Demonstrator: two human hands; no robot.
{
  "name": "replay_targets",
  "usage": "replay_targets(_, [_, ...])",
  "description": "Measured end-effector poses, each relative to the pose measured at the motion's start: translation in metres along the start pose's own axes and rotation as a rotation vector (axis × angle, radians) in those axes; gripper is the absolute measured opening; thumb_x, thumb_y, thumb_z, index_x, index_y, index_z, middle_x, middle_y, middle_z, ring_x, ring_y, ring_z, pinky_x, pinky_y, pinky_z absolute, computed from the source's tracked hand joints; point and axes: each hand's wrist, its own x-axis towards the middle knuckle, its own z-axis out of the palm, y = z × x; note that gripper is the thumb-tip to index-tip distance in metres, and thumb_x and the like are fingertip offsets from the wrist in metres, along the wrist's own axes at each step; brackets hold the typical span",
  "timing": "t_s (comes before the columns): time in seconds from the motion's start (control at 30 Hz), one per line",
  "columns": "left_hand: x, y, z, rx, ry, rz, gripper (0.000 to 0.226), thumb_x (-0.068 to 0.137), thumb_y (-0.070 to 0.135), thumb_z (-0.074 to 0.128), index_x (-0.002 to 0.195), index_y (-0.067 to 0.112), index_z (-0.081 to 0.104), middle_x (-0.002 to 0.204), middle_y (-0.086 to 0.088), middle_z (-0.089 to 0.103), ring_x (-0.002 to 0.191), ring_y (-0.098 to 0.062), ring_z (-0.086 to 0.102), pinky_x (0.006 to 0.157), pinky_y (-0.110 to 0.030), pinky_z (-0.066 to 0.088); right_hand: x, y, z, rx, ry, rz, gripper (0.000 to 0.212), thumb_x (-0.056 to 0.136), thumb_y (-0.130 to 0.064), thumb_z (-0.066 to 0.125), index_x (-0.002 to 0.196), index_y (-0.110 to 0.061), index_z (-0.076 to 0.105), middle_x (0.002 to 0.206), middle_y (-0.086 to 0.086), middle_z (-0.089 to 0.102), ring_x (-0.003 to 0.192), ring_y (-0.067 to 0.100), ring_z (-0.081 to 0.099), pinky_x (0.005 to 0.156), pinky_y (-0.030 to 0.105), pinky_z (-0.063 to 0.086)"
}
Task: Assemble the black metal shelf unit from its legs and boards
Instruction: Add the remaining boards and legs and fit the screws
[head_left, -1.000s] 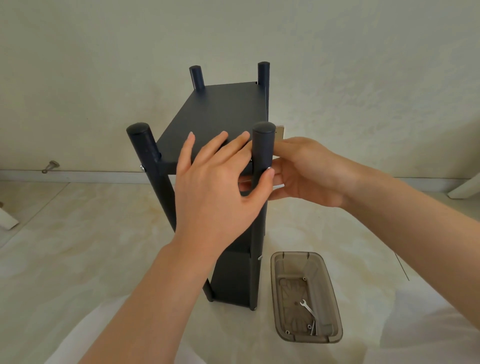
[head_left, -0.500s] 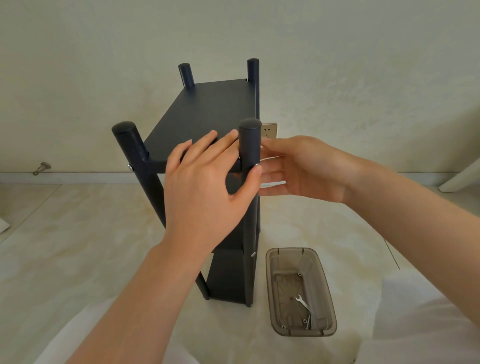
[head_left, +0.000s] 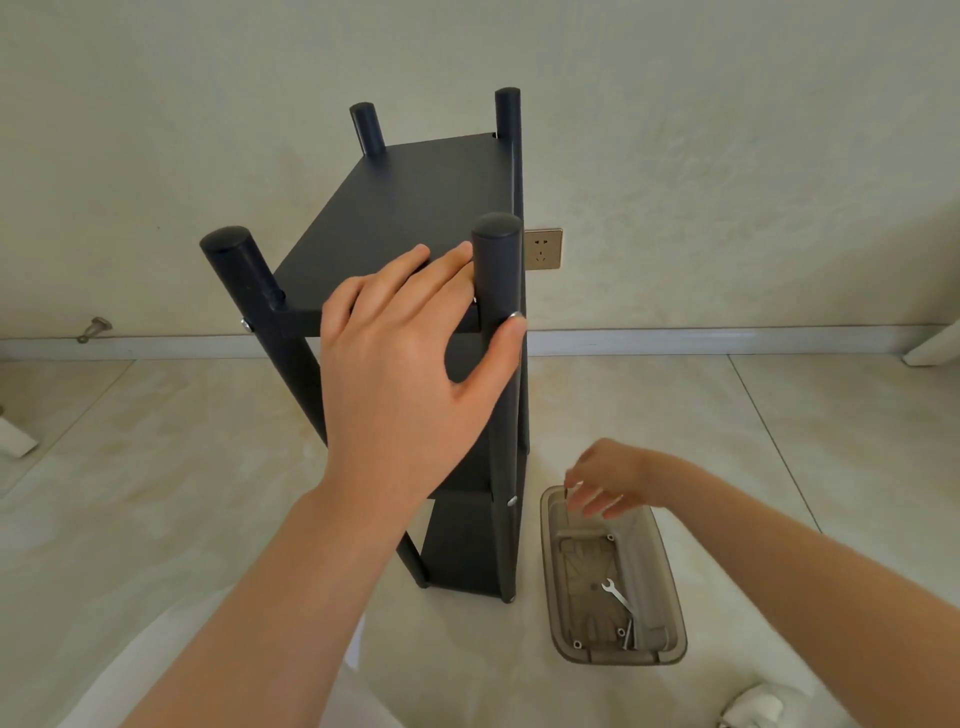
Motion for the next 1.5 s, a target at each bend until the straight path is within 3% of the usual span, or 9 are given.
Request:
replay_targets(0.03, [-0.001, 0.000, 0.001, 0.004, 0.015, 0.003, 0.041, 0.099, 0.046, 0.052, 0.117, 0.016, 0.073, 0.122, 0.002, 0.072, 0.128, -0.021, 0.059, 0.106, -0.043, 0.038, 0.011, 0.008, 0.013, -0.019, 0.019, 0.027, 0.016, 0.099, -0.018, 0.056, 0.103, -0.006, 0.066, 0.097, 0.016, 0.075, 0.061, 0.013, 0.066, 0.077, 0.031, 0.061])
replay_targets(0.13, [-0.001, 0.001, 0.006, 0.025, 0.065, 0.022, 0.043, 0.101, 0.047, 0.049, 0.113, 0.015, 0.074, 0.118, 0.002, 0.073, 0.123, -0.021, 0.061, 0.103, -0.041, 0.038, 0.040, 0.036, 0.051, -0.099, 0.060, 0.069, 0.017, 0.097, -0.014, 0.056, 0.080, -0.013, 0.059, 0.078, 0.006, 0.064, 0.061, 0.015, 0.061, 0.051, 0.021, 0.050])
replay_targets(0.27, [-0.003, 0.000, 0.011, 0.042, 0.101, 0.051, 0.043, 0.101, 0.046, 0.049, 0.112, 0.013, 0.074, 0.117, 0.001, 0.072, 0.121, -0.022, 0.062, 0.102, -0.041, 0.037, 0.072, 0.080, 0.090, -0.087, 0.099, 0.110, 0.024, 0.102, -0.014, 0.047, 0.101, 0.000, 0.067, 0.096, 0.015, 0.069, 0.082, 0.026, 0.069, 0.071, 0.030, 0.057])
replay_targets(0.43, [-0.004, -0.002, 0.013, 0.042, 0.108, 0.056, 0.042, 0.102, 0.044, 0.048, 0.110, 0.012, 0.074, 0.117, 0.001, 0.071, 0.119, -0.024, 0.063, 0.100, -0.046, 0.040, 0.089, 0.115, 0.105, -0.226, 0.086, 0.116, 0.015, 0.100, -0.008, 0.044, 0.091, -0.008, 0.056, 0.082, 0.003, 0.055, 0.071, 0.014, 0.053, 0.063, 0.021, 0.043])
replay_targets(0.6, [-0.005, -0.002, 0.016, 0.056, 0.139, 0.075, 0.041, 0.103, 0.042, 0.049, 0.108, 0.010, 0.073, 0.115, -0.001, 0.071, 0.116, -0.026, 0.063, 0.100, -0.045, 0.039, 0.100, 0.138, 0.117, -0.400, -0.012, 0.103, 0.029, 0.099, -0.008, 0.046, 0.127, -0.005, 0.053, 0.107, 0.008, 0.060, 0.097, 0.022, 0.058, 0.077, 0.025, 0.044])
replay_targets(0.77, [-0.005, 0.001, 0.019, 0.085, 0.190, 0.090, 0.041, 0.103, 0.040, 0.049, 0.105, 0.008, 0.074, 0.113, -0.001, 0.072, 0.112, -0.027, 0.064, 0.097, -0.044, 0.041, 0.104, 0.141, 0.134, -0.518, -0.064, 0.100, 0.031, 0.096, -0.013, 0.053, 0.126, -0.010, 0.057, 0.121, 0.010, 0.062, 0.105, 0.024, 0.060, 0.088, 0.028, 0.049])
replay_targets(0.9, [-0.004, 0.003, 0.021, 0.093, 0.189, 0.089, 0.043, 0.103, 0.042, 0.047, 0.106, 0.008, 0.074, 0.114, 0.000, 0.071, 0.112, -0.027, 0.064, 0.097, -0.045, 0.041, 0.106, 0.149, 0.145, -0.664, -0.083, 0.095, 0.030, 0.094, -0.016, 0.055, 0.123, -0.011, 0.062, 0.121, 0.009, 0.065, 0.108, 0.026, 0.062, 0.081, 0.028, 0.046])
replay_targets(1.07, [-0.004, 0.003, 0.020, 0.079, 0.158, 0.078, 0.043, 0.103, 0.042, 0.047, 0.104, 0.008, 0.074, 0.111, -0.001, 0.072, 0.110, -0.028, 0.064, 0.097, -0.047, 0.041, 0.108, 0.157, 0.158, -0.772, -0.101, 0.064, 0.034, 0.095, -0.014, 0.055, 0.128, -0.010, 0.056, 0.126, 0.010, 0.062, 0.115, 0.028, 0.060, 0.096, 0.035, 0.050])
replay_targets(1.5, [-0.005, 0.002, 0.020, 0.082, 0.151, 0.075, 0.043, 0.103, 0.041, 0.047, 0.104, 0.007, 0.073, 0.110, -0.002, 0.071, 0.109, -0.030, 0.063, 0.096, -0.050, 0.042, 0.116, 0.159, 0.160, -0.932, -0.115, 0.010, 0.040, 0.094, -0.006, 0.052, 0.134, -0.011, 0.051, 0.129, 0.012, 0.058, 0.118, 0.031, 0.058, 0.094, 0.039, 0.048])
